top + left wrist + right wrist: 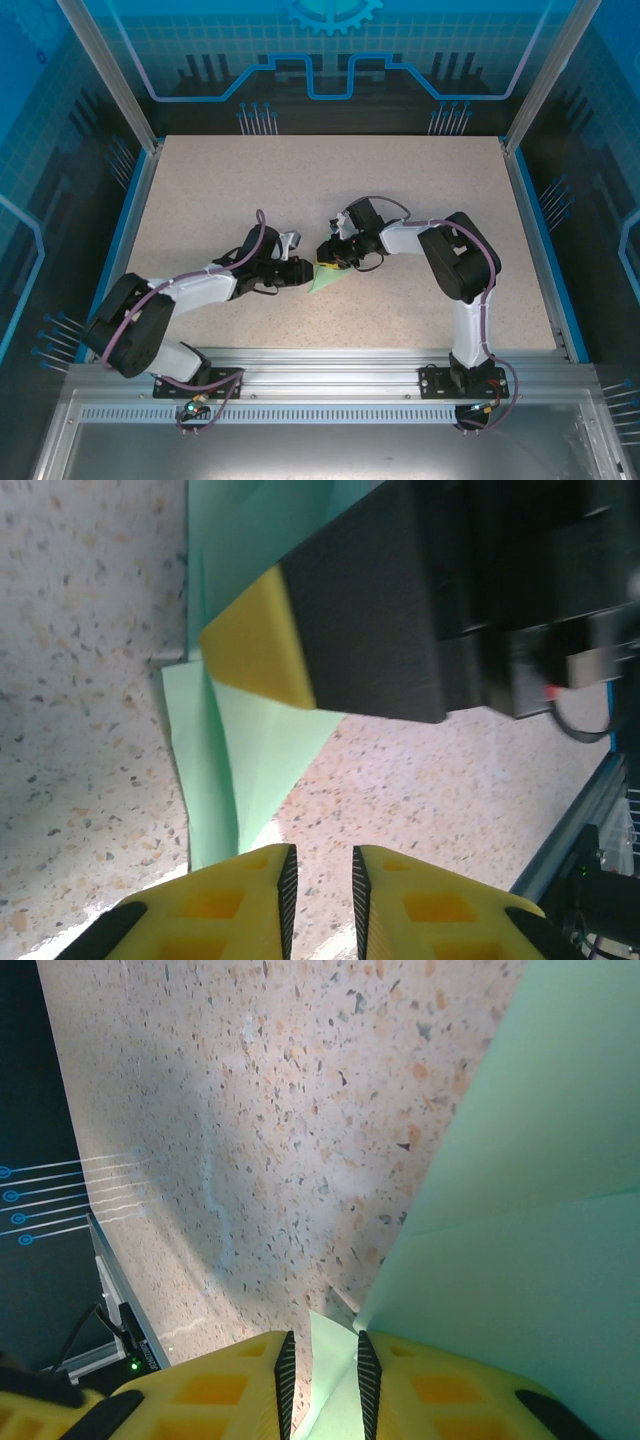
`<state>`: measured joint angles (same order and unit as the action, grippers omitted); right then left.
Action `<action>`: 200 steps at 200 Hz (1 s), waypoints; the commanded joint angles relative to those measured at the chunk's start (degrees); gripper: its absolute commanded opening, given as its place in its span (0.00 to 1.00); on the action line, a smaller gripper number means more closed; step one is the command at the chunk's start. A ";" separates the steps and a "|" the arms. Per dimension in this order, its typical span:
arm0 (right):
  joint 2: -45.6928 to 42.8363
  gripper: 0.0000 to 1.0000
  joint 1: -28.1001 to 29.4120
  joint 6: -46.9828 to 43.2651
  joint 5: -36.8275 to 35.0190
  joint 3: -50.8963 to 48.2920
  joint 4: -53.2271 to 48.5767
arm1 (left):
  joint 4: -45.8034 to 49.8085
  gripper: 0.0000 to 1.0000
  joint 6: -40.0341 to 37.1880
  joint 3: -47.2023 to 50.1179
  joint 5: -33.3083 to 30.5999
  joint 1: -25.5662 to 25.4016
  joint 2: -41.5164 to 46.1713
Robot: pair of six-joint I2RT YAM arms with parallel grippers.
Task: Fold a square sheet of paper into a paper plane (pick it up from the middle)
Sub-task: Fourth fold the wing at the center of the table.
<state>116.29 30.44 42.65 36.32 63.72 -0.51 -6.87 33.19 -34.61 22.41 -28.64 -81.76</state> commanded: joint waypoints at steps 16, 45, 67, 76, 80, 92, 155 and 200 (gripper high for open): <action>3.13 0.27 -0.62 0.01 -2.57 -1.91 -1.03 | 3.17 0.24 -0.44 -0.90 1.09 0.58 0.43; 3.15 0.27 -0.57 0.74 -2.60 -1.96 -0.73 | 2.13 0.26 -1.79 -2.35 4.74 0.18 -2.27; 2.91 0.28 -0.55 1.19 -2.28 -1.93 -0.28 | 4.17 0.34 -2.81 -3.53 1.91 -0.12 -3.87; 2.73 0.28 -0.63 1.34 -1.98 -1.69 -0.25 | 5.38 0.36 -3.10 -4.24 0.72 -0.12 -4.59; 2.64 0.28 -0.63 1.37 -1.83 -1.62 -0.31 | 5.76 0.36 -3.27 -4.46 0.27 -0.16 -4.94; 2.33 0.29 -0.56 1.44 -1.69 -1.21 -0.43 | 6.80 0.38 -3.65 -5.38 -0.88 -0.21 -6.34; 1.24 0.29 -0.50 1.20 -1.78 -0.04 -1.86 | 8.81 0.42 -5.44 -9.73 -1.30 -2.65 -13.07; 1.22 0.30 -0.38 1.12 -1.61 0.10 -2.08 | 10.21 0.38 -5.90 -10.12 -3.96 -3.01 -14.52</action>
<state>116.38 30.33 43.97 36.99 63.77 -0.08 0.75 29.34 -43.38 20.49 -31.31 -95.44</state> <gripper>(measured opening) 0.295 0.399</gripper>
